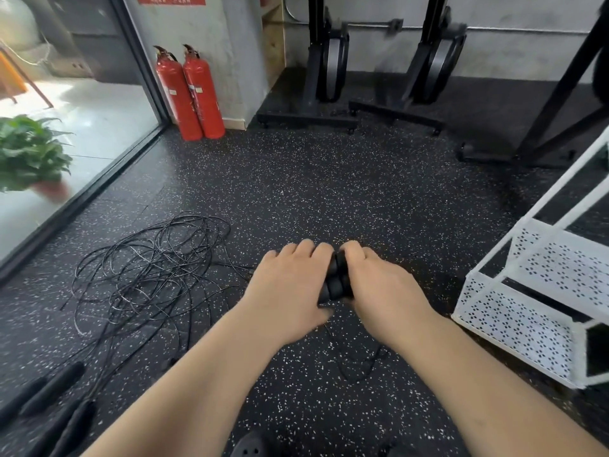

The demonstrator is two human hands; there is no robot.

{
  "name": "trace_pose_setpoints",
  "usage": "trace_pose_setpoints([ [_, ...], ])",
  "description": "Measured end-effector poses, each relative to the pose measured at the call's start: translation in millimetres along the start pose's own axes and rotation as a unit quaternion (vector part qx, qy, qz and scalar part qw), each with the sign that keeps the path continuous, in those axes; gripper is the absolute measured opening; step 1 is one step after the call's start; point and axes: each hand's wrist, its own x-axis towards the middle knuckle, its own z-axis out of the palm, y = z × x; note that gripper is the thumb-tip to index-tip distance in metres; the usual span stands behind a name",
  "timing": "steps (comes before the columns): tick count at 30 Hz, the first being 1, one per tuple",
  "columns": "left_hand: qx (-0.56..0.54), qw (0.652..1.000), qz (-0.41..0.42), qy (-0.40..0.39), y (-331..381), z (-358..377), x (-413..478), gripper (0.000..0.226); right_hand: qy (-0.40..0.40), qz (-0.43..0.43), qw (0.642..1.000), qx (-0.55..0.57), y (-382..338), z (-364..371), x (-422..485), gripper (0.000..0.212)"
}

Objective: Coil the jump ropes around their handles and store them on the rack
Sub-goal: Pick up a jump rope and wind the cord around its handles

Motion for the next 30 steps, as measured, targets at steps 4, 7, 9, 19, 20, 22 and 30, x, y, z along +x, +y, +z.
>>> trace_pose_setpoints([
  [4,0.024,0.998,-0.035,0.038,8.8,7.3,1.6,0.059,-0.001,0.001,0.999,0.038,-0.2,-0.6,0.1,0.051],
  [7,0.004,0.998,-0.057,0.023,6.9,6.4,2.0,0.048,-0.023,-0.022,0.997,0.066,7.6,-4.8,2.0,0.06],
  [9,-0.005,0.998,-0.057,0.016,4.6,4.1,3.3,0.043,-0.051,-0.021,0.993,0.1,18.6,-11.0,4.9,0.068],
  [19,-0.283,0.94,-0.187,-0.017,-33.7,-19.4,10.2,0.022,-0.037,-0.037,0.977,0.206,70.1,-45.2,6.0,0.021],
  [20,-0.334,0.92,-0.204,-0.005,-37.7,-19.2,11.3,0.02,-0.024,-0.035,0.976,0.213,73.1,-47.1,5.8,0.023],
  [22,-0.45,0.856,-0.253,0.034,-44.0,-17.7,13.6,0.022,0.003,-0.028,0.973,0.23,77.5,-51.2,5.7,0.024],
  [30,-0.767,0.585,-0.262,0.003,-14.8,-16.7,15.2,0.023,0.024,-0.006,0.981,0.193,52.5,-27.3,10.4,0.03],
])
